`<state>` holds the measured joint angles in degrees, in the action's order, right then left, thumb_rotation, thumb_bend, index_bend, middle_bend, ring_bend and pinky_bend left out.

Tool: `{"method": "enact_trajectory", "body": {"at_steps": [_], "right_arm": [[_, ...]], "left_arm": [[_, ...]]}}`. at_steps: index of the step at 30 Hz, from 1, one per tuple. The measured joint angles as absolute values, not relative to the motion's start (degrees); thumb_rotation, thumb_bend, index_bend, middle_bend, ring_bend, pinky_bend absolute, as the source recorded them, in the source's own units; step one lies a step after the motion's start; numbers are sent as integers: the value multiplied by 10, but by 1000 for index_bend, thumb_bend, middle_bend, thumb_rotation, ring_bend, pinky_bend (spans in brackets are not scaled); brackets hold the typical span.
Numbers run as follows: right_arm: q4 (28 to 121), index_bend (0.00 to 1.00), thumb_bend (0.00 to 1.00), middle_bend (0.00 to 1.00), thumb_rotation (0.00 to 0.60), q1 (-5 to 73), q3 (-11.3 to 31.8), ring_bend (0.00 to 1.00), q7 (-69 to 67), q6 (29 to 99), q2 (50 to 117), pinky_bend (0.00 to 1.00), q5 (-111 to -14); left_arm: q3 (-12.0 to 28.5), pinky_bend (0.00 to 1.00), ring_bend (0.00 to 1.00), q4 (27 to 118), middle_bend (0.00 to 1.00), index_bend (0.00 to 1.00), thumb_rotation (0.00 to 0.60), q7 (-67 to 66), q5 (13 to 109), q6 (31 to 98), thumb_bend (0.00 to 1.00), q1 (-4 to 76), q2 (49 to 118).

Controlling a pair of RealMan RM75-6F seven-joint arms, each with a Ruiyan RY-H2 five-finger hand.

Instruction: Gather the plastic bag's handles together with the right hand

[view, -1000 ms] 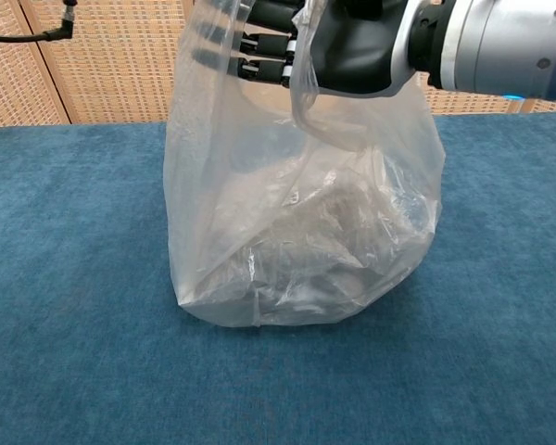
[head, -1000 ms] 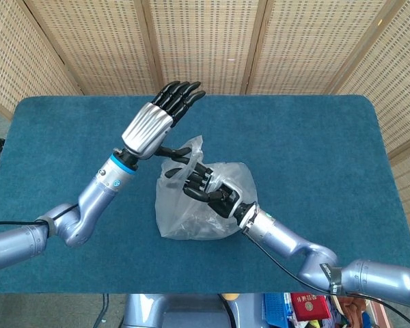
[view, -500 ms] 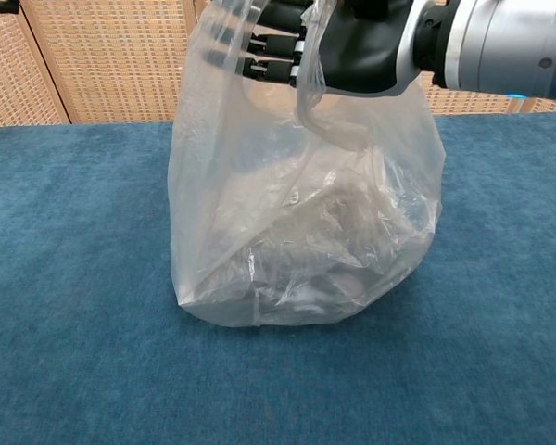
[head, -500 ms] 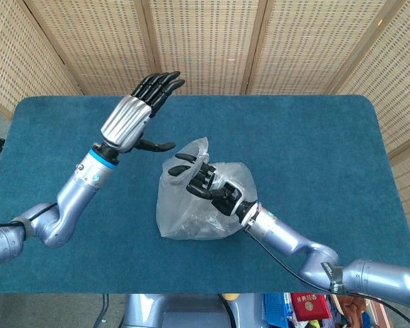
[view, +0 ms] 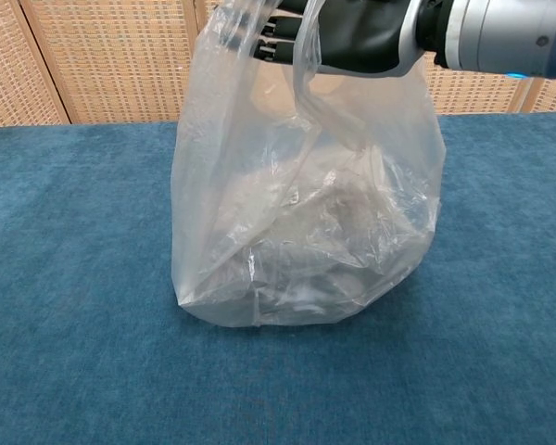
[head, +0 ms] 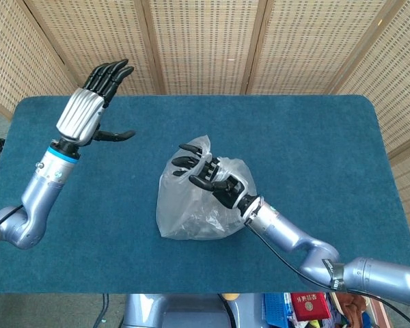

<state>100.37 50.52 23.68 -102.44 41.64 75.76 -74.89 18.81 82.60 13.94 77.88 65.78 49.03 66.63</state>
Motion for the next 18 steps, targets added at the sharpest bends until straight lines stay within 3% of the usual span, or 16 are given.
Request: {"method": "enact_trajectory", "body": {"at_steps": [6, 10, 18], "right_arm": [[1009, 135, 355, 283, 600, 501, 256, 150, -1013, 414, 759, 189, -725], [1019, 129, 340, 282, 600, 497, 267, 159, -1013, 414, 756, 258, -718], [1048, 125, 207, 322, 600, 499, 290, 239, -996, 385, 732, 279, -687]], "left_arm": [[177, 30, 0, 802, 0, 0, 600, 160, 788, 675, 0, 466, 658], [171, 30, 0, 793, 0, 0, 600, 165, 791, 686, 0, 453, 654], [144, 30, 0, 759, 0, 0, 600, 173, 796, 700, 0, 417, 662]]}}
